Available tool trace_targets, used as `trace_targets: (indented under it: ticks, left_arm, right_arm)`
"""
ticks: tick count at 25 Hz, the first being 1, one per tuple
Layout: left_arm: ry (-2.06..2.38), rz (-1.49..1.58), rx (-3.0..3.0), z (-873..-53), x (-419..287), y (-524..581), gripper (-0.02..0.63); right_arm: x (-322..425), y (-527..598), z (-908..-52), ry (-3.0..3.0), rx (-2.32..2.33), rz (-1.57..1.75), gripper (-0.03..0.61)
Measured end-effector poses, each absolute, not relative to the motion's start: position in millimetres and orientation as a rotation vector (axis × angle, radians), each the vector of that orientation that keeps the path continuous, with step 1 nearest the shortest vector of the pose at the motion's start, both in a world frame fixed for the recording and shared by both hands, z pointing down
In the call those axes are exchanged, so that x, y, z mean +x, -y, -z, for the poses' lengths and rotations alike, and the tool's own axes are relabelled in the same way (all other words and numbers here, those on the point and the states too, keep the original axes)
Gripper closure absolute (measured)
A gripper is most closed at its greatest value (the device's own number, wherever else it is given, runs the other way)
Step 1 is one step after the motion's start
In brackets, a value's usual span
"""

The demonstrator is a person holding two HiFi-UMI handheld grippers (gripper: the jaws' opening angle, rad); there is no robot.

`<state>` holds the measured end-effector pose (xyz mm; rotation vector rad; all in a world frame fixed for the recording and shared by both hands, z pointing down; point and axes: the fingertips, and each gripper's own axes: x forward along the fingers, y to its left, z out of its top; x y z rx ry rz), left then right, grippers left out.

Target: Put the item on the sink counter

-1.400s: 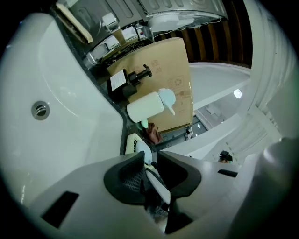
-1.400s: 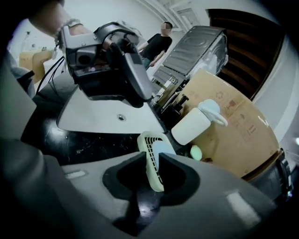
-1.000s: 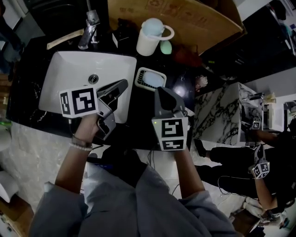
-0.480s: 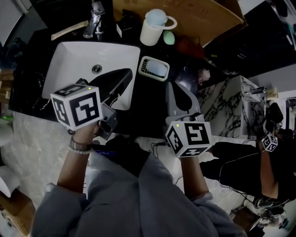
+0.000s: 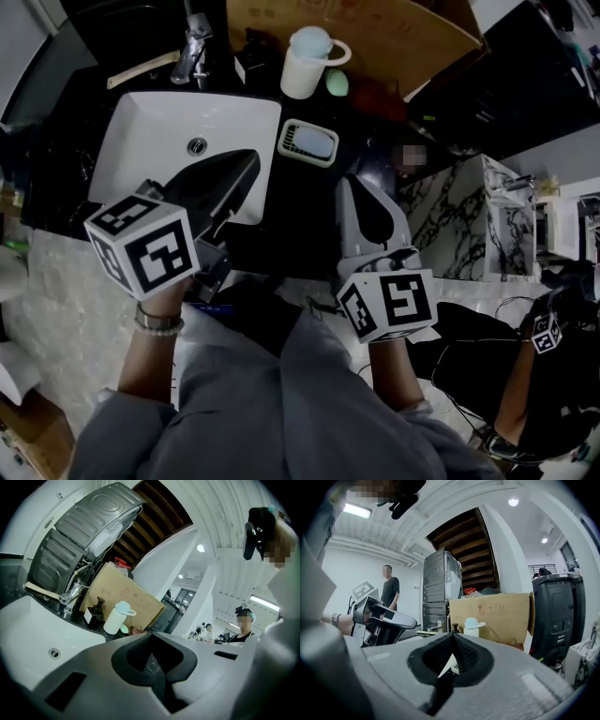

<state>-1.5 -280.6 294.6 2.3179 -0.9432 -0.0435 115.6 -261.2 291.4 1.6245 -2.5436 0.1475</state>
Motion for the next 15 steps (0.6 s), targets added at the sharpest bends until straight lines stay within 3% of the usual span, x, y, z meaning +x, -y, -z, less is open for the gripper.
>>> trace_targets:
  ticks: [15]
  left_arm:
    - [0.957, 0.074, 2.34, -278.9, 1.4, 274.7, 0.609]
  right_arm:
    - [111.0, 256.9, -280.5, 2.573, 1.602, -0.159, 0.581]
